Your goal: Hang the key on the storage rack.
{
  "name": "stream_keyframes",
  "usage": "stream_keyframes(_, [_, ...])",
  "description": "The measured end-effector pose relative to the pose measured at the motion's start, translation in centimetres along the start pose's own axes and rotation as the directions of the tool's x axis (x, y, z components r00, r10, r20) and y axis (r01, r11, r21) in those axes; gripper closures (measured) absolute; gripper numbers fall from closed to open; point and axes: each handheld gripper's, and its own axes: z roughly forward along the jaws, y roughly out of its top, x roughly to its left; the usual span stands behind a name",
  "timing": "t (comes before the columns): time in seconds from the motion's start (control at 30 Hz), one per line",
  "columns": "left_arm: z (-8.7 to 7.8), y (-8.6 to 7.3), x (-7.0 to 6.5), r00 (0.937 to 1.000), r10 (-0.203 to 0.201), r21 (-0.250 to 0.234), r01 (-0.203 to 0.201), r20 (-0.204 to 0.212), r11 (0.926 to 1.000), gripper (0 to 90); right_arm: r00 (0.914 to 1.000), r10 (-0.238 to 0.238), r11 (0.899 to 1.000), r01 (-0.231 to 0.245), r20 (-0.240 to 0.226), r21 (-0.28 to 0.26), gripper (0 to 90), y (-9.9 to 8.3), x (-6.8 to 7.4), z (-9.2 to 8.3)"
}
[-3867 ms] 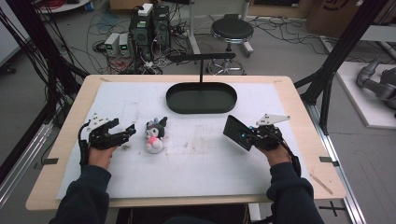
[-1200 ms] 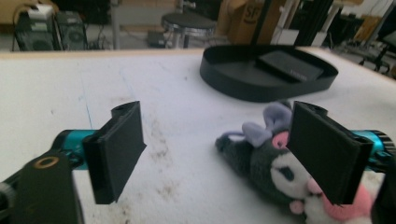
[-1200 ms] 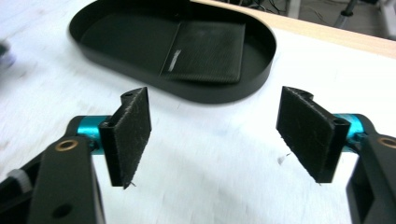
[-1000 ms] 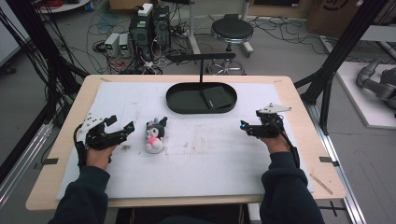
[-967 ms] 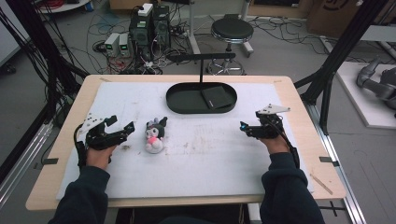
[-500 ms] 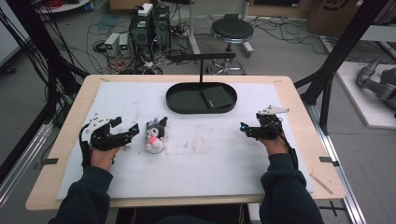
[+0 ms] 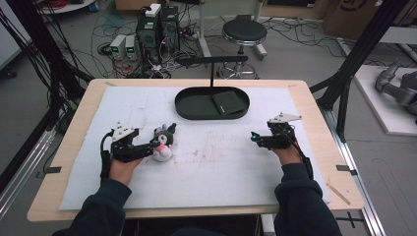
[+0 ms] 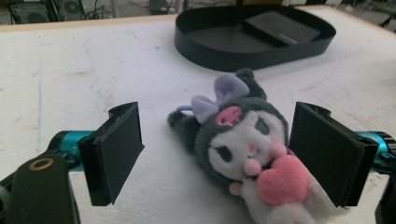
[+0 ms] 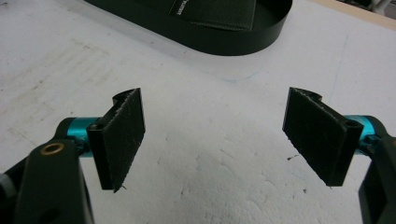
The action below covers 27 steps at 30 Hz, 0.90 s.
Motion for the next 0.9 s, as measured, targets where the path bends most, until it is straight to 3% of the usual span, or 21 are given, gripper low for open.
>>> stream_keyframes(0.07, [0.5,-0.2,-1.0,1.0,0.0,0.009,0.0,0.007,1.0,16.9,1.0,0.004,1.0,-0.004,-0.002,-0.002,21.4,0.0,0.0,0.0])
stream_keyframes(0.2, [1.7,-0.4,-2.2,0.9991,0.028,0.054,-0.027,-0.03,0.9982,17.0,0.9997,0.016,1.0,-0.016,-0.019,0.0,21.4,-0.1,-0.2,0.1])
stream_keyframes(0.47, [4.1,-1.4,-2.7,0.9997,0.009,0.175,-0.005,-0.023,0.9846,17.2,0.9985,0.012,1.0,-0.011,-0.054,0.008,21.4,-0.2,-0.1,0.4])
stream_keyframes(0.57, [4.3,-1.6,-2.8,0.9998,0.017,0.198,-0.015,-0.009,0.9801,17.6,0.9982,0.014,1.0,-0.014,-0.058,0.007,21.4,-0.2,-0.1,0.3])
stream_keyframes(0.63, [4.3,-1.6,-2.9,0.9998,0.01,0.202,-0.013,0.016,0.9793,23.8,0.998,0.021,1.0,-0.02,-0.059,0.008,21.4,-0.3,-0.2,0.3])
stream_keyframes(0.77, [4.2,-1.5,-2.8,0.998,0.033,0.202,-0.044,0.054,0.9785,33.7,0.9979,0.022,1.0,-0.022,-0.061,0.004,21.4,-0.3,-0.2,0.3])
stream_keyframes(0.9, [3.9,-1.3,-2.0,0.9945,0.005,0.2,-0.026,0.105,0.9794,37.7,0.9977,0.024,1.0,-0.024,-0.064,0.004,21.4,-0.3,-0.2,0.3])
